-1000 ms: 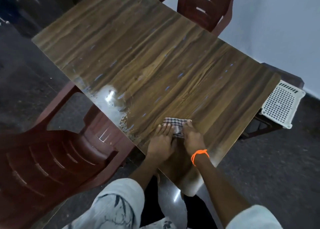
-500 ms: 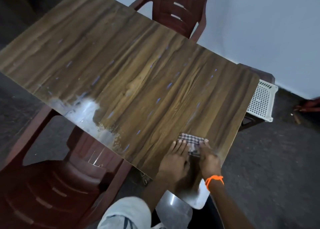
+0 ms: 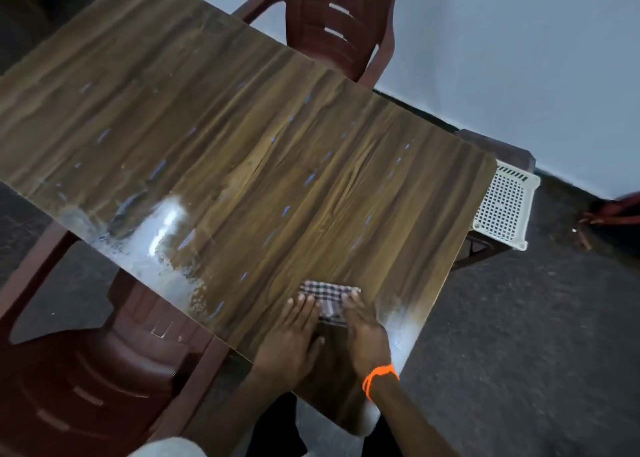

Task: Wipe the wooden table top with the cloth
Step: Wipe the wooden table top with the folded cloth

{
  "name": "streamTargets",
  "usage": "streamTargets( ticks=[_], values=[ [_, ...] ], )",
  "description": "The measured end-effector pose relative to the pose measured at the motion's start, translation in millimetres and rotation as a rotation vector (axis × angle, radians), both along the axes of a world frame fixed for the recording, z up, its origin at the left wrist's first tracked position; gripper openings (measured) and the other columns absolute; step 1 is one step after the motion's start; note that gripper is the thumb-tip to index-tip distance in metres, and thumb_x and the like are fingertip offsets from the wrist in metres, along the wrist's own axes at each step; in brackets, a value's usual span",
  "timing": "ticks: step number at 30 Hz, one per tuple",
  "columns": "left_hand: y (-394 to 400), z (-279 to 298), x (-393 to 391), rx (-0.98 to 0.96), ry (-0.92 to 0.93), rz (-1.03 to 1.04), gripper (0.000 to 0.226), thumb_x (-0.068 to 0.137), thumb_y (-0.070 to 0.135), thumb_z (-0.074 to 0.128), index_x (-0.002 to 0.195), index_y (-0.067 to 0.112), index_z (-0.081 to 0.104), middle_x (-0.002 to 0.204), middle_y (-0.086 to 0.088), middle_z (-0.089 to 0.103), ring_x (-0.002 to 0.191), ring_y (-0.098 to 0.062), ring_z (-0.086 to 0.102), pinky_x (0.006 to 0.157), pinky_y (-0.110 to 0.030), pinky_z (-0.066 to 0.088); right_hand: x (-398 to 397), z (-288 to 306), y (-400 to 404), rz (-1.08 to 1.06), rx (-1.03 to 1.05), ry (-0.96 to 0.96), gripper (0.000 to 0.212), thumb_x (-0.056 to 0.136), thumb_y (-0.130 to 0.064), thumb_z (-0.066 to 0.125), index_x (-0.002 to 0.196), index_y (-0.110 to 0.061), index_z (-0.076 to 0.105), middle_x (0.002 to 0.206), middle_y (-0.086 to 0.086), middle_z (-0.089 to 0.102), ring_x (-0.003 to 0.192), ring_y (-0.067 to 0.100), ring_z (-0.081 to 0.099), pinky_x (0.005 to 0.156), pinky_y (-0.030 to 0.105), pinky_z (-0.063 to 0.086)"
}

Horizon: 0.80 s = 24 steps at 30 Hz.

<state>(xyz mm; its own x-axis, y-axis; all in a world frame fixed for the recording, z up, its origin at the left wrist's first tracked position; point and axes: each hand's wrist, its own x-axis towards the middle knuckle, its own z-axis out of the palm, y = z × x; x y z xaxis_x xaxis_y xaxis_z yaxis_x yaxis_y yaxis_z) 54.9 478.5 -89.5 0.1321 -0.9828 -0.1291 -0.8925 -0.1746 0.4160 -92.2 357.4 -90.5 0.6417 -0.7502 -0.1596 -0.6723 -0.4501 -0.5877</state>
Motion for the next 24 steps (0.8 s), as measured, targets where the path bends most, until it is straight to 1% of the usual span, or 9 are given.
streamTargets(
  ticks=[1,3,5,7,9,13,17,19,24],
  values=[
    [-4.7,-1.1,-12.9,0.024,-0.001,-0.022,0.063,0.098,0.042,0.045,0.145,0.0,0.052,0.153,-0.018,0.049,0.146,-0.032,0.039,0.122,-0.044,0.019,-14.3,-0.6,-5.0,-0.023,0.01,0.001,0.063,0.068,0.022,0.061,0.126,-0.004,0.058,0.137,0.016,0.05,0.127,0.028,0.047,0.107,0.011,0.025],
    [-32.4,-1.6,-34.2,0.076,0.008,-0.041,0.066,0.1,0.043,0.041,0.151,0.001,0.043,0.159,-0.017,0.04,0.152,-0.031,0.029,0.126,-0.046,0.016,-34.7,0.5,-23.5,-0.092,0.02,0.015,0.057,0.074,0.019,0.06,0.126,-0.003,0.058,0.137,0.015,0.05,0.128,0.028,0.046,0.107,0.014,0.028],
    [-70.3,-3.6,-44.8,0.085,0.036,0.007,0.067,0.103,0.044,0.036,0.157,0.005,0.031,0.165,-0.014,0.028,0.156,-0.026,0.015,0.129,-0.044,0.006,-39.1,1.0,-51.9,-0.116,0.002,0.035,0.05,0.081,0.013,0.059,0.128,-0.003,0.056,0.139,0.013,0.048,0.132,0.025,0.043,0.108,0.017,0.028],
    [-105.8,-5.3,-44.9,0.089,0.047,0.07,0.066,0.104,0.043,0.036,0.159,0.007,0.027,0.167,-0.012,0.025,0.157,-0.023,0.011,0.128,-0.042,0.001,-29.1,-0.6,-85.4,-0.124,-0.015,0.049,0.051,0.083,0.013,0.054,0.131,-0.003,0.053,0.142,0.012,0.045,0.136,0.022,0.037,0.109,0.018,0.025],
    [-128.4,-6.8,-32.7,0.071,0.032,0.125,0.064,0.105,0.041,0.038,0.158,0.007,0.029,0.166,-0.011,0.028,0.157,-0.023,0.014,0.128,-0.042,0.002,-8.0,-1.0,-112.8,-0.111,-0.036,0.063,0.052,0.083,0.011,0.052,0.133,-0.004,0.051,0.144,0.012,0.043,0.137,0.02,0.035,0.108,0.02,0.026],
    [-133.7,-7.9,7.7,0.056,0.016,0.195,0.061,0.105,0.04,0.044,0.156,0.007,0.036,0.163,-0.013,0.035,0.155,-0.024,0.023,0.128,-0.043,0.008,38.2,-1.5,-127.9,-0.009,-0.022,0.017,0.05,0.083,0.007,0.052,0.132,-0.003,0.051,0.145,0.016,0.041,0.137,0.025,0.036,0.108,0.027,0.03],
    [-103.7,-6.1,8.7,-0.005,0.046,0.275,0.06,0.099,0.04,0.051,0.143,0.0,0.054,0.15,-0.021,0.051,0.144,-0.034,0.043,0.123,-0.05,0.026,40.7,-5.7,-102.7,0.047,0.014,-0.053,0.049,0.084,0.009,0.053,0.132,-0.001,0.051,0.144,0.018,0.041,0.135,0.026,0.038,0.109,0.032,0.034],
    [-88.7,-6.9,-10.0,0.0,0.037,0.268,0.063,0.097,0.044,0.048,0.138,-0.003,0.058,0.145,-0.022,0.055,0.14,-0.037,0.048,0.121,-0.05,0.027,21.2,-9.9,-89.9,0.082,0.013,-0.078,0.053,0.081,0.01,0.054,0.132,-0.002,0.051,0.145,0.015,0.041,0.136,0.024,0.036,0.11,0.028,0.032],
    [-99.0,-8.3,-47.7,0.032,0.049,0.145,0.065,0.099,0.047,0.049,0.144,0.0,0.053,0.15,-0.02,0.051,0.145,-0.034,0.042,0.122,-0.048,0.026,-32.4,-11.0,-96.9,0.009,0.027,-0.068,0.046,0.083,0.011,0.059,0.126,-0.004,0.058,0.14,0.003,0.045,0.133,0.019,0.041,0.11,0.015,0.025]
  ],
)
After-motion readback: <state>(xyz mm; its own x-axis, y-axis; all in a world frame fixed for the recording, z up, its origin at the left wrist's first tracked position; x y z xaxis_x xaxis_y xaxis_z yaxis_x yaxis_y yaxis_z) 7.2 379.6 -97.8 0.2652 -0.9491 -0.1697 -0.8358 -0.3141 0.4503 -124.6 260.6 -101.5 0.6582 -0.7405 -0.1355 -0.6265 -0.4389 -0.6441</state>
